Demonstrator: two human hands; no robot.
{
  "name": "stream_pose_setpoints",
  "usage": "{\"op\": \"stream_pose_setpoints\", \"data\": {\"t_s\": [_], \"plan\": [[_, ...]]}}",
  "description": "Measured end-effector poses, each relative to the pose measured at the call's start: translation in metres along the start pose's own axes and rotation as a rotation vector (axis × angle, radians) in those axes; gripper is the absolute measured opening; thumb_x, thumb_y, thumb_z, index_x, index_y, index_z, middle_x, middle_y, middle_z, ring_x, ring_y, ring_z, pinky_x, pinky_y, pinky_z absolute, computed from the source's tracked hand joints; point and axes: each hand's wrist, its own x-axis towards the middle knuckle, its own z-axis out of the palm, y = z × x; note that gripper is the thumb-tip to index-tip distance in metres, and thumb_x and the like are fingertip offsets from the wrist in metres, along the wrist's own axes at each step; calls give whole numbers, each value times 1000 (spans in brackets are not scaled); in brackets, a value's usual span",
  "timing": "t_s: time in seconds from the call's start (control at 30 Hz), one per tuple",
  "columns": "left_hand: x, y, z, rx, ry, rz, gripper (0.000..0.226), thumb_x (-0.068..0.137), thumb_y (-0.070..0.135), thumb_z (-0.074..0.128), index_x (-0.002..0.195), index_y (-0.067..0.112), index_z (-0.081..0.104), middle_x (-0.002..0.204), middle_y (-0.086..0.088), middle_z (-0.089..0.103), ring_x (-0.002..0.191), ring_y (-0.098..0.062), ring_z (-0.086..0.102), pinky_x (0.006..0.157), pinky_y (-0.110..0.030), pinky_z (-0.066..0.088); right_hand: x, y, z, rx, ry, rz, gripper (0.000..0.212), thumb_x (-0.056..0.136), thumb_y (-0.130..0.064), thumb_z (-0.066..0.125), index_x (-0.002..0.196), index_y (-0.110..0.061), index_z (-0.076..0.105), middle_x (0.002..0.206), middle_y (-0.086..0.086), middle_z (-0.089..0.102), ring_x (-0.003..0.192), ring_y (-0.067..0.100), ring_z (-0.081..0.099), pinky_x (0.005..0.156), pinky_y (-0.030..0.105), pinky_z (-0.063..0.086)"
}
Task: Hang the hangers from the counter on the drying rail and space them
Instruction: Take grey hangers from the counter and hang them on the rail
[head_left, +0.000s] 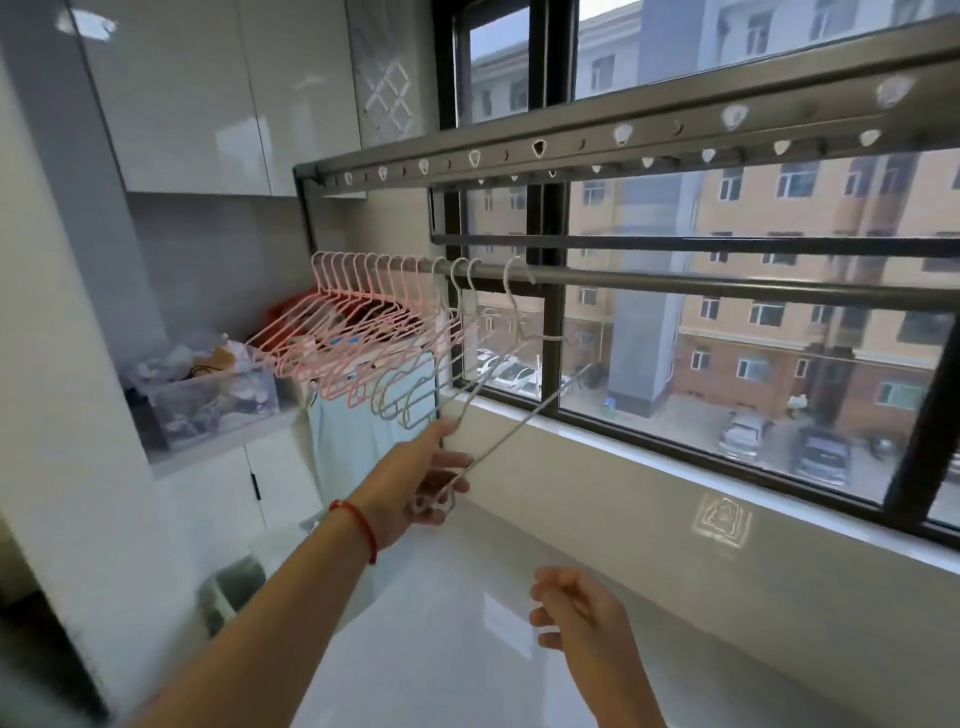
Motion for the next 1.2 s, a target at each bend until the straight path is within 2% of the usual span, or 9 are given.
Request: {"op": "stream_pose_setpoints", "data": {"t_s": [0.23,0.33,0.43,0.6,0.77,0.87,0.97,1.07,1.2], "plan": [[78,47,3,-15,0,37,67,94,60,54,115,-2,70,88,-20,66,60,-22,51,53,-29,39,65,1,17,-68,-57,-18,16,95,-1,58,92,-11,71,91,13,72,65,14,66,59,28,52],[105,52,7,11,14,33,67,95,63,52,112,1,72,86,-18,68,70,-23,53,55,-29,43,89,-4,20,-74,-38,-30,10,89,-15,61,91,-14,72,90,11,73,66,15,68,61,29,53],[126,47,9,39,6,43,67,96,63,51,113,1,70,84,-16,67,65,-21,52,53,-29,42,107,-8,22,-84,-12,-29,19,80,-23,60,92,-14,72,90,9,73,68,15,69,62,30,54],[159,32,3,47,11,35,69,96,65,48,112,2,70,82,-15,65,62,-20,52,50,-27,42,130,-1,29,-130,13,-27,20,95,1,57,93,-13,71,91,14,73,67,15,67,62,31,54],[179,22,-8,-15,-3,38,70,92,69,53,108,4,70,81,-15,66,57,-20,51,45,-24,39,142,1,45,-117,51,-22,14,93,-5,61,92,-14,72,88,9,74,68,16,68,61,28,54],[189,19,-14,-16,-27,49,68,91,71,52,106,8,71,82,-14,68,61,-20,52,45,-25,41,146,1,60,-99,84,-11,19,75,-22,63,90,-14,72,85,8,74,65,16,68,58,28,53],[192,17,-18,-13,-43,57,66,92,71,50,105,10,72,85,-13,69,68,-20,54,47,-26,44,147,5,69,-106,84,8,11,82,-12,65,90,-14,72,87,11,74,65,16,68,58,29,53],[195,13,-20,-37,-45,49,65,93,69,50,104,10,73,85,-13,68,68,-20,52,47,-26,42,146,11,73,-116,117,26,16,77,-17,64,91,-15,72,88,10,74,65,15,68,60,29,53],[198,8,-23,-55,-87,44,63,93,70,50,105,12,73,89,-13,67,71,-20,51,48,-26,42,142,19,74,-151,135,36,18,91,1,61,93,-14,71,90,9,74,68,15,69,63,29,54]]}}
